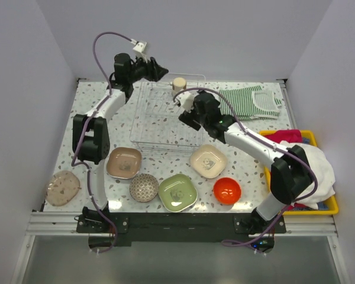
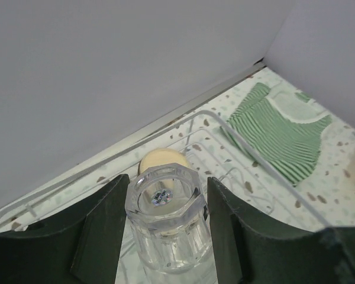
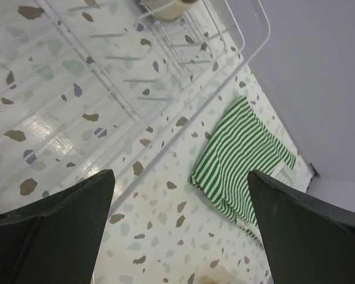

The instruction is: Load the mixed dishes into the dish rack

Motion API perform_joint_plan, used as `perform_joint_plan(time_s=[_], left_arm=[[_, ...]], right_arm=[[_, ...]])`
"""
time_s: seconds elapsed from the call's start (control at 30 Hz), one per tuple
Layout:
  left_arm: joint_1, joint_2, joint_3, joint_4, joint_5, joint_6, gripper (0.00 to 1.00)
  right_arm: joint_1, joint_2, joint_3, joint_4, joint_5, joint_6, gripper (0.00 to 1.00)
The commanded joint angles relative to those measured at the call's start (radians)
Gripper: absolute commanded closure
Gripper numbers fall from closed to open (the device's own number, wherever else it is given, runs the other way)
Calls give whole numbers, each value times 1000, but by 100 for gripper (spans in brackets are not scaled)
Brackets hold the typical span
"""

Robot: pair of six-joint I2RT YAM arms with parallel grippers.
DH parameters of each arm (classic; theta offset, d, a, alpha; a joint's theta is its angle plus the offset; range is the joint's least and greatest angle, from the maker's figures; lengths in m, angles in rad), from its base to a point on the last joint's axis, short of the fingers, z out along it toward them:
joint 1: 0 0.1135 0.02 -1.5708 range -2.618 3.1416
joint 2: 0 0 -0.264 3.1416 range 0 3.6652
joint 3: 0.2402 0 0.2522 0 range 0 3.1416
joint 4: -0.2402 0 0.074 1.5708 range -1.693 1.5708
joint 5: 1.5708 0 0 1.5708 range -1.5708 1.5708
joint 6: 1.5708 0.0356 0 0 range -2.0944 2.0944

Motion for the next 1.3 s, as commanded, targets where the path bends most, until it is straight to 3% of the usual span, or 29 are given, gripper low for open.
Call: perform_joint_plan(time_s=[0.0, 0.13, 0.3, 0.67, 1.27], left_arm=[[-36, -113, -180, 214, -205, 344, 100], [-54, -96, -246, 385, -303, 391, 100], [-68, -35, -220, 470, -403, 412, 100], [-99, 154, -39, 441, -475, 412, 100], [-137, 260, -24, 455, -602, 368, 99]], right_arm=[[-61, -3, 49, -172, 48, 183, 1], [-84, -7, 67, -220, 57, 183, 1], [-100, -10, 68, -272, 64, 190, 1], [-118, -10, 46, -271, 104, 178, 1], [-136, -20, 2, -295, 112, 175, 1]])
